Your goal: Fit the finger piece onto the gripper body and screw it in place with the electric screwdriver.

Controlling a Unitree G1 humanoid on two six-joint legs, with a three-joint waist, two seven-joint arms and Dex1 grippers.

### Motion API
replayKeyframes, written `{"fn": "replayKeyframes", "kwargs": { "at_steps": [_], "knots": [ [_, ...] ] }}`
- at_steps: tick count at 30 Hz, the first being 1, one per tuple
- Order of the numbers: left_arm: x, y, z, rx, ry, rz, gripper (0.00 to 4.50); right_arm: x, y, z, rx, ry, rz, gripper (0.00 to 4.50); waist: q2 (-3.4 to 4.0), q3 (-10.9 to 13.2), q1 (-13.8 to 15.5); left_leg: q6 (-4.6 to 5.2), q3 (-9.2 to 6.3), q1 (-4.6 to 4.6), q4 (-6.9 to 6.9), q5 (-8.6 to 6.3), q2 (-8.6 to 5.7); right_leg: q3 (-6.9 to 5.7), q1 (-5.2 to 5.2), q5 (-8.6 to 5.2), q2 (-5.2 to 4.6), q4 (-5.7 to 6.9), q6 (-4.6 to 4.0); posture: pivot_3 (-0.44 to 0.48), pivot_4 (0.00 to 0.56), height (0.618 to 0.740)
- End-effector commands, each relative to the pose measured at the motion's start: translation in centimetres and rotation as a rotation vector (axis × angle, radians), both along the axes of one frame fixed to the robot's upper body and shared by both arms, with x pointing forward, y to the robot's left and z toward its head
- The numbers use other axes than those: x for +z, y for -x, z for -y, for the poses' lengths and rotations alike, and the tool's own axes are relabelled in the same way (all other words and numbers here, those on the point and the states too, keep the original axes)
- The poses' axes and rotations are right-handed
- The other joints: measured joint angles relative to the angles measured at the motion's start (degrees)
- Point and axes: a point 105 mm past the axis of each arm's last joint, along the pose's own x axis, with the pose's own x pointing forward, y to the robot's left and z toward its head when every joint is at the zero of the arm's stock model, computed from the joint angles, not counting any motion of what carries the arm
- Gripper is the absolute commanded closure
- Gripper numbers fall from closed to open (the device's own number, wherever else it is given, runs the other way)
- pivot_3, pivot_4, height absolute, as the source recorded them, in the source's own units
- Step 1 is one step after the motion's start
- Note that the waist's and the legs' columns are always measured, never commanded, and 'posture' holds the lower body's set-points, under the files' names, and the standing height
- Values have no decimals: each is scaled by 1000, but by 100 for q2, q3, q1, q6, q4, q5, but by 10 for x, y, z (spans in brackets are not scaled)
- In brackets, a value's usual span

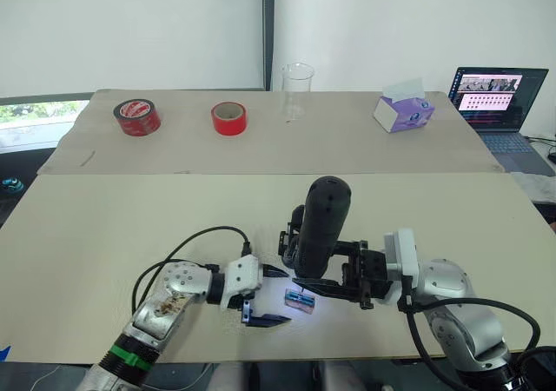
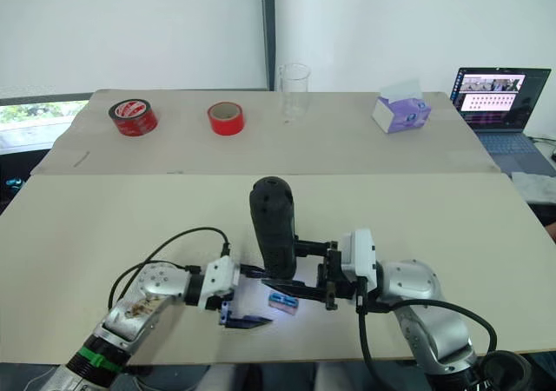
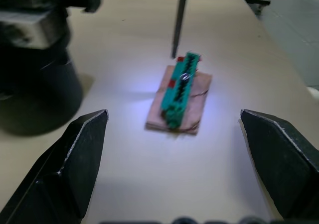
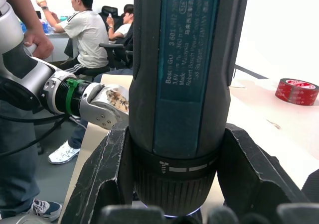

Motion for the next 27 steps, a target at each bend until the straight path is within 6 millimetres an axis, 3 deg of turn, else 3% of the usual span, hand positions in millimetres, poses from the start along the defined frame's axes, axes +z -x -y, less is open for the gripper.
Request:
{"fn": "replayKeyframes", "kwargs": {
  "at_steps": [1, 27],
  "knots": [
    [0, 2, -5, 10, 15, 9, 19, 14, 7, -3, 32, -32, 56, 2584, 0, 0, 0, 0, 0, 0, 0, 0, 0, 1, 0, 0, 0, -1, 0, 0, 150, 740],
    [-19, 12, -1, -21, 16, -7, 19, 7, 7, -5, 40, -20, 38, 2584, 6, -4, 8, 0, 2, 9, -1, 0, -1, 1, 8, 1, -1, 1, 1, 0, 150, 740]
  ]
}}
